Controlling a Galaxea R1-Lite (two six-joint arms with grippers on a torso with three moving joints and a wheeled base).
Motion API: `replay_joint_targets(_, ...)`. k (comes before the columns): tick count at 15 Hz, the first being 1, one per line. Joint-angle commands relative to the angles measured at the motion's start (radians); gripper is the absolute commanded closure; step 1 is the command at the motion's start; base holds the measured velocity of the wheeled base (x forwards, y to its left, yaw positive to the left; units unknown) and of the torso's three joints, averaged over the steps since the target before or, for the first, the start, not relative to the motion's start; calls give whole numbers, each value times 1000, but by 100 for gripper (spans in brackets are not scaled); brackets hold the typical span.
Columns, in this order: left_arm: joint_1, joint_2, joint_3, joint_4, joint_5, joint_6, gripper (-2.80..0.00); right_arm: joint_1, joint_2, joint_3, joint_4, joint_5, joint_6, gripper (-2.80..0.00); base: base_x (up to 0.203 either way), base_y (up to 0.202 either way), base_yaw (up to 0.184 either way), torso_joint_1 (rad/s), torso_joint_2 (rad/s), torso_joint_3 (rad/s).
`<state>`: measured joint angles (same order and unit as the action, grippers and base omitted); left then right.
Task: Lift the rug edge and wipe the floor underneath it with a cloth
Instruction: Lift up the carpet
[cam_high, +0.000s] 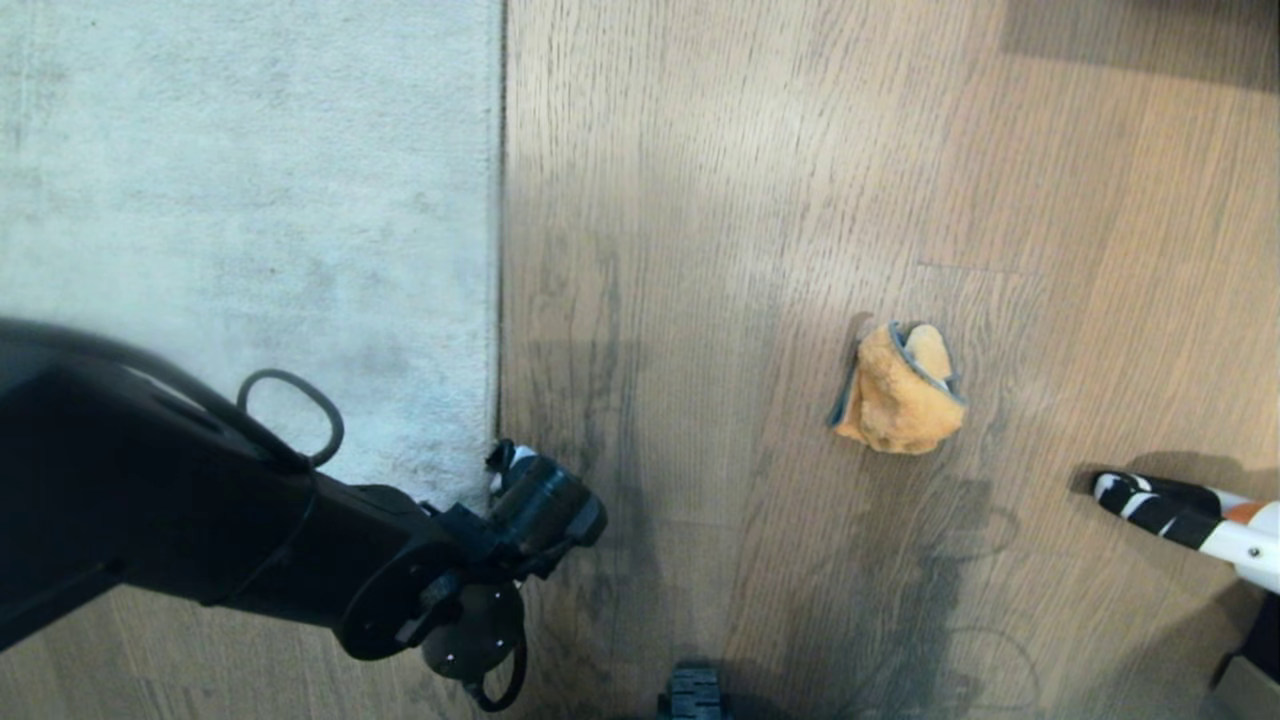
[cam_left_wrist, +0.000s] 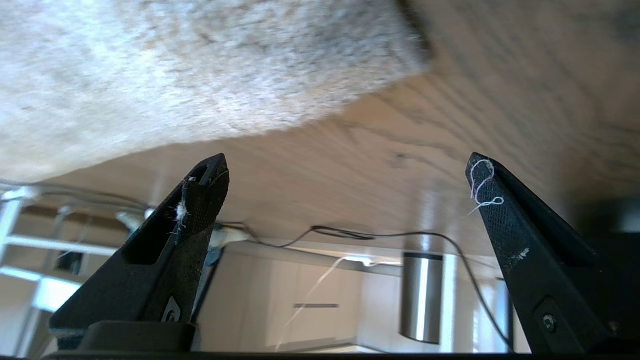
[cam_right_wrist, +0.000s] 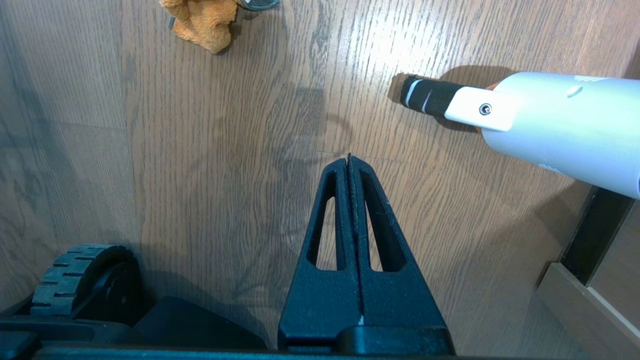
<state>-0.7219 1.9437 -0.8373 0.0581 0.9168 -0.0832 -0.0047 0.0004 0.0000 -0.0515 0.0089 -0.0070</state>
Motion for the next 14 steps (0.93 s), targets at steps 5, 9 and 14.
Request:
replay_joint_targets(5, 12, 22, 5, -2, 84, -5, -280, 0, 0, 0, -1, 0, -1, 0, 0, 0, 0, 0, 0, 0)
replay_joint_targets(9, 12, 73, -2, -52, 169, -38, -280, 0, 0, 0, -1, 0, -1, 0, 0, 0, 0, 0, 0, 0)
replay_joint_targets(14, 12, 132, -34, -161, 171, -40, -280, 0, 0, 0, -1, 0, -1, 0, 0, 0, 0, 0, 0, 0)
